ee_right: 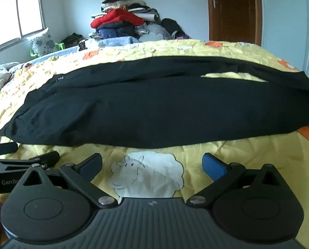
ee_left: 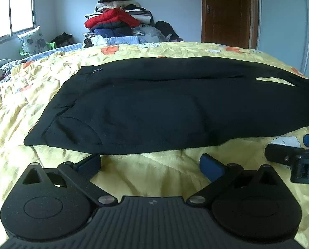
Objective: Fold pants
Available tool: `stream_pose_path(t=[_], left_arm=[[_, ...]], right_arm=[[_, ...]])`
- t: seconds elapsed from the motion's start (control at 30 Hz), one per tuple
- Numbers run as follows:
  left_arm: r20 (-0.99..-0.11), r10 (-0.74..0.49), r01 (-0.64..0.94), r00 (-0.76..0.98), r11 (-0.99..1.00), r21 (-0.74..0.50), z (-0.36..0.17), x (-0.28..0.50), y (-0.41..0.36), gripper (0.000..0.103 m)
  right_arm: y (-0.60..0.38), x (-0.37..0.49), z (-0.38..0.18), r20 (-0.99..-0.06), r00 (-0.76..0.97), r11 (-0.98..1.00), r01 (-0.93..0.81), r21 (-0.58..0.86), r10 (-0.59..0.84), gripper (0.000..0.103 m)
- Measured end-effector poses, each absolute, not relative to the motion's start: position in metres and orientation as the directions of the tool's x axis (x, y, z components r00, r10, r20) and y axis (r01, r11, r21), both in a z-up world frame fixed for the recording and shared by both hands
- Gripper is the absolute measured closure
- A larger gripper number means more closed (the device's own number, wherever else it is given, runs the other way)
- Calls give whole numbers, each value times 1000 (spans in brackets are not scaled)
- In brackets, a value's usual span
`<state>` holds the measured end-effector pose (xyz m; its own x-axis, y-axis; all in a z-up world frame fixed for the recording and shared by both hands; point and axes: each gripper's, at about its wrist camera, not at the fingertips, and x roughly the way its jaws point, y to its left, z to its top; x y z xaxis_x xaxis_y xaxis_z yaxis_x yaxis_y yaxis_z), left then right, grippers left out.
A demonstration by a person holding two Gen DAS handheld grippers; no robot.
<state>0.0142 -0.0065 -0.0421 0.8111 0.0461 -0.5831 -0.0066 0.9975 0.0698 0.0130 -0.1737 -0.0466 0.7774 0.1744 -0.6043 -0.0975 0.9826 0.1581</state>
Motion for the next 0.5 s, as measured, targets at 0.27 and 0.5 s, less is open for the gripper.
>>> stream_pose_path(t=[0.27,0.5], left_arm=[[-599,19,-9,800,1000,20,-43,17,0,0],[-599,18,-9,800,1000,18,-44,17,0,0]], right_arm=[[-162,13,-48,-624,771,992,-99,82,129,0],[-159,17,-50,-629,766,991,-121,60,132,0]])
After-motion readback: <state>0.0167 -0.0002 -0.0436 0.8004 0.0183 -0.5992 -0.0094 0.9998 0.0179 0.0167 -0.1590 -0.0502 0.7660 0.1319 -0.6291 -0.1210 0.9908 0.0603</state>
